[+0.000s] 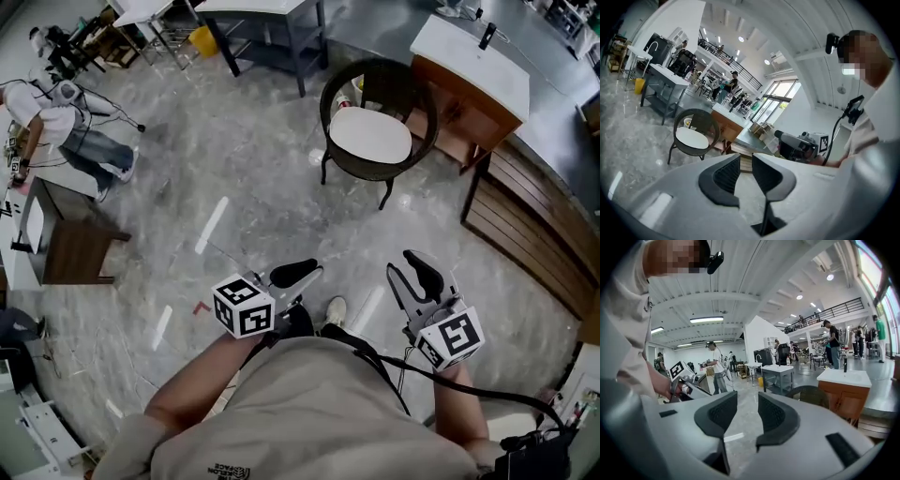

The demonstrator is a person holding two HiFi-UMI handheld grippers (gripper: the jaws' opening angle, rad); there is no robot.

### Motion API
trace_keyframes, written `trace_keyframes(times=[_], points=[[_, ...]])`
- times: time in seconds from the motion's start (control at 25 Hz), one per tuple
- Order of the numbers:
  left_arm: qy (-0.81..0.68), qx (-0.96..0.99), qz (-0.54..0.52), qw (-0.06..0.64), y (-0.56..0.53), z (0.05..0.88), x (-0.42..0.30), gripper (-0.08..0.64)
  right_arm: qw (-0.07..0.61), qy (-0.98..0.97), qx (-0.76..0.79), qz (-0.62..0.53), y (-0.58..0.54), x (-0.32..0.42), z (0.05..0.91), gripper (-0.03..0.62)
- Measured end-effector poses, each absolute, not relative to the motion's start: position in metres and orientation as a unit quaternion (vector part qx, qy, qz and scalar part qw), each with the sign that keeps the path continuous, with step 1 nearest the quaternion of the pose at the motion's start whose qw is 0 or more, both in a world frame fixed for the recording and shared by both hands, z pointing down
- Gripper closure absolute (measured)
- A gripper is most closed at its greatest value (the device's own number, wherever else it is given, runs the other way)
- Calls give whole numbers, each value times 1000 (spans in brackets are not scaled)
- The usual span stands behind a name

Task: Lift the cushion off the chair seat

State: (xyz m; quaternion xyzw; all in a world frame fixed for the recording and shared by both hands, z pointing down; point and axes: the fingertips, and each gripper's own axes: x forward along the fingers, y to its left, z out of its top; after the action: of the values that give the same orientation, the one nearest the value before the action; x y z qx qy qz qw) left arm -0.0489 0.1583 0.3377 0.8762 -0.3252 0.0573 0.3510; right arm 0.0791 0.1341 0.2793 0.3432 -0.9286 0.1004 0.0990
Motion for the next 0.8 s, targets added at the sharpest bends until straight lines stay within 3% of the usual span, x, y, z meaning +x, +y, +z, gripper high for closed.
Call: trace_keyframes(times=[0.4, 0.8], points=[[-282, 841, 44, 459, -19, 448, -27, 495, 111, -887, 421, 152, 29, 128, 310, 448], [-262, 764, 52, 588, -218, 620, -27, 434, 146, -839, 479, 214, -124, 137, 348, 449]])
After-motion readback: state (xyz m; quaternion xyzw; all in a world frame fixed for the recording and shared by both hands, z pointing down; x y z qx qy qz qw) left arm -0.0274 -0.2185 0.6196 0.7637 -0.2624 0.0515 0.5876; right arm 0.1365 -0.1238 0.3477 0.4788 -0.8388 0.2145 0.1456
